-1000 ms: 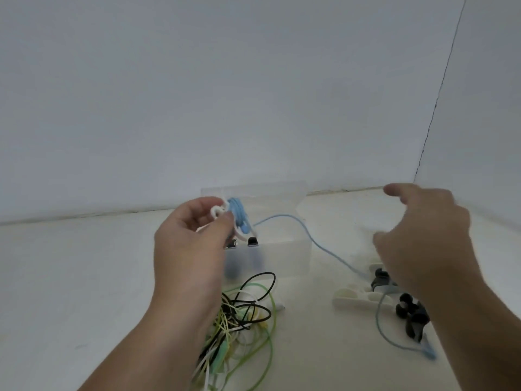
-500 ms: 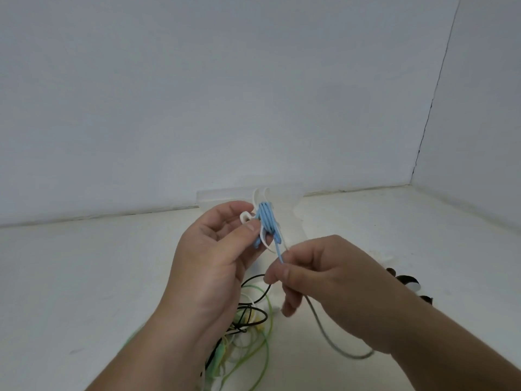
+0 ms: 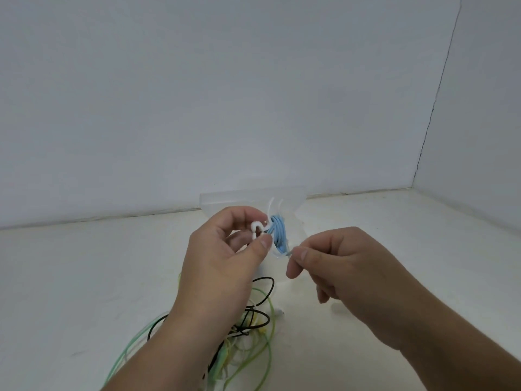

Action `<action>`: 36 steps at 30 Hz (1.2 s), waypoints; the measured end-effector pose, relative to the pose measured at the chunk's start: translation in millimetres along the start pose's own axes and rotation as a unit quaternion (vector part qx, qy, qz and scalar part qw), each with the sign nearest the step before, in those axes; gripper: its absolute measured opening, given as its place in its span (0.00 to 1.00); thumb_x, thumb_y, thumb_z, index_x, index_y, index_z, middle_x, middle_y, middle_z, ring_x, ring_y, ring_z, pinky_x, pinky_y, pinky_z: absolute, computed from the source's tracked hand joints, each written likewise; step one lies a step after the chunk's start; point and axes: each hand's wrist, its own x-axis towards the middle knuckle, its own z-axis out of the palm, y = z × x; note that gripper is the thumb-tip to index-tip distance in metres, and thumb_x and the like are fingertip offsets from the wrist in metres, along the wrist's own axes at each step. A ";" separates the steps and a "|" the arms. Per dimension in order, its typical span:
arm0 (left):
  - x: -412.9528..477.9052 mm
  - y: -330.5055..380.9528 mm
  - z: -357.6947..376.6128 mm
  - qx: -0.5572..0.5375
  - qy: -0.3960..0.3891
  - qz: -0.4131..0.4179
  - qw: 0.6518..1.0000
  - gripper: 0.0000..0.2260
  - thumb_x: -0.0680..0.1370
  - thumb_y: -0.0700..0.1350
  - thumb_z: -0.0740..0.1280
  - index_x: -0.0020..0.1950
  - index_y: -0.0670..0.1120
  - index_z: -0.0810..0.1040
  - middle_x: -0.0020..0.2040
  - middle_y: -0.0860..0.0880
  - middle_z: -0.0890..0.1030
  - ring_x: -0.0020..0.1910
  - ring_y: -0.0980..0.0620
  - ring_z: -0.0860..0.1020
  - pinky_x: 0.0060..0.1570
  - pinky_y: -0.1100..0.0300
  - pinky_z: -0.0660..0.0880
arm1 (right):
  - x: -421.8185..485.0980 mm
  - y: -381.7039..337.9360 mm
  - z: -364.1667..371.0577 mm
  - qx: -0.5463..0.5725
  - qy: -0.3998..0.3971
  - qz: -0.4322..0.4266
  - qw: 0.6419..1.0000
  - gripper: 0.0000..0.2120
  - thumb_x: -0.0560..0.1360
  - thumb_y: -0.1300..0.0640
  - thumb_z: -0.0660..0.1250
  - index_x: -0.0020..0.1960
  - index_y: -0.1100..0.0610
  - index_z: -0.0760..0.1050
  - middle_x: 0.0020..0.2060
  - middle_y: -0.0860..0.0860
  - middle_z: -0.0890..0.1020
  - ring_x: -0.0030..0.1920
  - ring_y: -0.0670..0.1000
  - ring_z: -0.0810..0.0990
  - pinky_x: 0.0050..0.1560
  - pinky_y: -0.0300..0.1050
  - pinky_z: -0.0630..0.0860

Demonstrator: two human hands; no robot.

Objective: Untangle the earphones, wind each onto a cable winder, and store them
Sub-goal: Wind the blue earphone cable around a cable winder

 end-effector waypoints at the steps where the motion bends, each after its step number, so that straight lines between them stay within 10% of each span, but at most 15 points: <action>1: 0.6 0.0 0.1 -0.005 -0.004 -0.006 1.000 0.11 0.75 0.37 0.72 0.46 0.55 0.82 0.37 0.49 0.84 0.37 0.49 0.80 0.47 0.53 0.76 | 0.6 0.1 -1.2 -0.003 0.016 0.002 1.000 0.15 0.78 0.53 0.65 0.36 0.53 0.84 0.21 0.41 0.69 0.24 0.41 0.68 0.35 0.40 0.74; 4: 1.1 0.7 0.5 -0.041 -0.016 -0.027 0.999 0.12 0.76 0.33 0.70 0.46 0.52 0.82 0.41 0.44 0.86 0.44 0.42 0.84 0.57 0.43 0.80 | 1.8 1.6 -5.7 0.012 0.055 0.013 0.998 0.17 0.79 0.54 0.65 0.34 0.55 0.82 0.20 0.42 0.67 0.23 0.42 0.66 0.36 0.43 0.74; 10: -2.7 -2.7 4.5 0.047 -0.031 0.028 0.998 0.11 0.72 0.37 0.74 0.44 0.54 0.83 0.35 0.60 0.78 0.40 0.57 0.79 0.44 0.57 0.77 | -4.7 -4.0 0.3 0.004 -0.072 -0.049 0.996 0.14 0.79 0.58 0.65 0.37 0.55 0.83 0.22 0.43 0.69 0.26 0.42 0.67 0.34 0.40 0.72; 16: -3.5 -2.9 5.4 0.063 -0.085 -0.020 0.994 0.14 0.73 0.35 0.74 0.43 0.56 0.83 0.40 0.53 0.84 0.42 0.56 0.82 0.44 0.58 0.79 | -1.0 -2.7 -17.1 -0.009 0.084 -0.092 0.992 0.13 0.76 0.57 0.66 0.34 0.56 0.82 0.22 0.46 0.76 0.25 0.44 0.73 0.27 0.34 0.70; 21: -8.1 -4.2 11.0 0.047 -0.165 -0.069 0.983 0.13 0.74 0.34 0.73 0.42 0.54 0.83 0.34 0.55 0.81 0.33 0.54 0.77 0.37 0.57 0.74 | 8.5 8.8 -21.3 -0.114 0.205 -0.148 0.961 0.14 0.75 0.49 0.67 0.35 0.56 0.79 0.29 0.55 0.79 0.34 0.54 0.77 0.34 0.47 0.72; 27: -5.2 3.6 9.2 -0.050 -0.207 -0.073 0.974 0.11 0.71 0.31 0.75 0.43 0.48 0.84 0.38 0.50 0.84 0.39 0.53 0.82 0.43 0.58 0.77 | 11.9 10.6 -20.0 -0.035 0.185 -0.029 0.982 0.16 0.79 0.48 0.65 0.36 0.53 0.81 0.23 0.50 0.75 0.25 0.46 0.72 0.26 0.34 0.70; 36: -5.3 -2.1 8.6 -0.200 -0.143 -0.099 0.964 0.10 0.65 0.38 0.73 0.44 0.47 0.86 0.46 0.38 0.85 0.43 0.46 0.83 0.42 0.62 0.80 | 15.0 22.0 -5.6 -0.035 0.096 0.078 0.992 0.23 0.82 0.46 0.60 0.35 0.56 0.80 0.24 0.47 0.70 0.25 0.47 0.67 0.32 0.46 0.69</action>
